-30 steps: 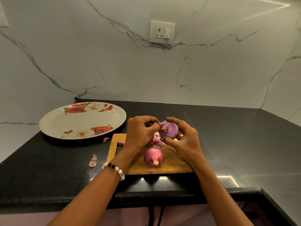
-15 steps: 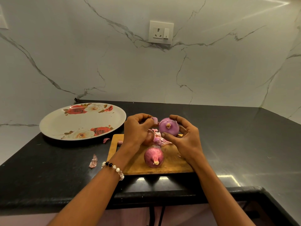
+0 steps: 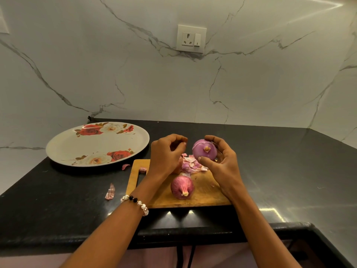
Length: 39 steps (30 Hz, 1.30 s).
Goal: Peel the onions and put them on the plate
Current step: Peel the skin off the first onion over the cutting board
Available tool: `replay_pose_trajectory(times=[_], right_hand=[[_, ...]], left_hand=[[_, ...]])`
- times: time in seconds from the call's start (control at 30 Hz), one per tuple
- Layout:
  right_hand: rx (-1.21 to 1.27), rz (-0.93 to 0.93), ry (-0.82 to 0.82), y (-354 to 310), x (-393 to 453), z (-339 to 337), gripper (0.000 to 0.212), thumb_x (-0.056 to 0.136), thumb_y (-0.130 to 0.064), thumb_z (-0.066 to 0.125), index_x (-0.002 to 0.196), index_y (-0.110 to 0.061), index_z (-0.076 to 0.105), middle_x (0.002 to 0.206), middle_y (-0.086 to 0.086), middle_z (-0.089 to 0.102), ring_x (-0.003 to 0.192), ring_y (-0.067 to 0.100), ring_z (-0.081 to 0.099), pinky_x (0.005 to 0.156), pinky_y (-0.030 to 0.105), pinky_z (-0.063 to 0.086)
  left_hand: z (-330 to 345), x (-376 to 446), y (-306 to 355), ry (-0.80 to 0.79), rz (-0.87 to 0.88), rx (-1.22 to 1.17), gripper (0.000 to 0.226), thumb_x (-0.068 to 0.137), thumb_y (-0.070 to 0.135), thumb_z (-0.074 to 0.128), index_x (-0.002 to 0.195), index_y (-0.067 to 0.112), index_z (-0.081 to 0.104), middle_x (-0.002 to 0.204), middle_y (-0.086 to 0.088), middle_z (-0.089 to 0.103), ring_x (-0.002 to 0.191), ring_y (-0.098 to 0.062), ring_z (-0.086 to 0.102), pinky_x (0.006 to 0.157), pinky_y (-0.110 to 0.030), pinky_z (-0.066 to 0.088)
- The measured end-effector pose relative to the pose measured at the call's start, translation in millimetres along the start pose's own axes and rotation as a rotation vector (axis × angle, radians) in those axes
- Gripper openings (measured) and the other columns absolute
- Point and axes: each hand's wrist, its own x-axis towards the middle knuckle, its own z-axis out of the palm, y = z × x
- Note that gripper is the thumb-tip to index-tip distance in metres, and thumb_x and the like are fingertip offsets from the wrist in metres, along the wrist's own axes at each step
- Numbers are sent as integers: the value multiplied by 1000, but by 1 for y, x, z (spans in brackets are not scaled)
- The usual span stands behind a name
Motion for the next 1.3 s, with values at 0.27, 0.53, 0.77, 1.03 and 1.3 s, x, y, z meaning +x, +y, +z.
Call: replay_pose_trajectory(times=[0.27,0.53,0.77,1.03,1.3], right_hand=[[-61,-37,-47,5,0,0,56,75,5,80,124,-11,58,118,-3,63,108,16,65,86,27,58],[-105,-51,-67,8,2,-1,60,71,9,80,124,-10,59,120,2,63,110,22,64,87,32,59],[-106,-55,-74,6,1,1,60,70,6,82,123,-11,61,119,1,64,110,22,65,87,35,59],[-107,-55,-97,4,0,3,60,71,0,84,125,-12,60,122,3,63,112,23,64,87,37,59],[-15,-17,-103,-4,-2,5,60,70,6,83,121,-17,60,118,0,64,109,16,65,82,24,57]], left_hand=[[2,-3,2,-208,56,-102,37,85,23,68,119,11,64,110,-4,70,98,-11,65,80,-13,52],[1,-4,1,-176,148,-33,32,87,12,66,118,4,63,108,-11,70,93,-9,62,79,-3,46],[3,-5,0,-145,189,18,33,85,11,69,117,3,65,104,-12,71,90,-10,61,77,0,43],[4,-5,1,-119,127,3,29,84,8,68,113,4,67,103,-11,71,88,-8,61,76,-1,44],[1,-4,1,-71,41,-26,17,87,6,64,102,9,72,94,-3,72,80,-6,63,73,-5,49]])
